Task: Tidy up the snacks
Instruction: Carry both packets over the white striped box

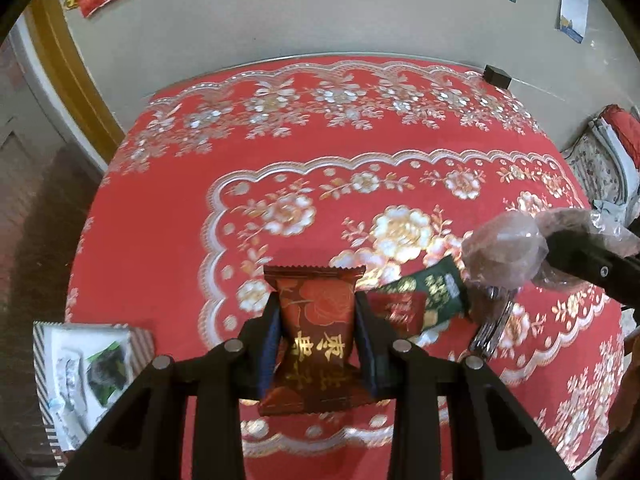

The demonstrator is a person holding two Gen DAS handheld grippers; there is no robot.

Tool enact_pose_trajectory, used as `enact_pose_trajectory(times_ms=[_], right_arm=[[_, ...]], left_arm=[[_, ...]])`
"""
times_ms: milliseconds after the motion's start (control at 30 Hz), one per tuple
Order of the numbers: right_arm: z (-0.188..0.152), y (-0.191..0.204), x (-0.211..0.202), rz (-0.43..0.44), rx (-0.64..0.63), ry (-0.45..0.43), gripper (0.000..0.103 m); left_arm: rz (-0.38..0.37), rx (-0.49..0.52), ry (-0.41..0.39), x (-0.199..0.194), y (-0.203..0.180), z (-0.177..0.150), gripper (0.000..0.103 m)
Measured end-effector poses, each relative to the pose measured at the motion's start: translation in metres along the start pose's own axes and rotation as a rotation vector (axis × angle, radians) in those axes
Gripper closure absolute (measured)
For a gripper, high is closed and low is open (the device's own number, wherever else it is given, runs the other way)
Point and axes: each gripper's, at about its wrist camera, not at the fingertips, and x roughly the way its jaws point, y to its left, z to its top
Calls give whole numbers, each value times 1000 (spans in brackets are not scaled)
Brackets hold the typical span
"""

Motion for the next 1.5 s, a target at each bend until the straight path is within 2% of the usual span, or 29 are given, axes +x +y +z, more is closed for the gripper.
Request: enact_pose_trajectory(times_ms=[467,867,1500], right_arm=[[-37,61,9,30,-36,22,66],[-48,115,21,53,-102,41,66],[-60,222,68,134,-261,106,66]], left_arm=[[22,-57,-41,-35,45,-40,67],[6,-143,-56,-58,98,-71,67],[111,-263,-63,-80,195,-129,67]])
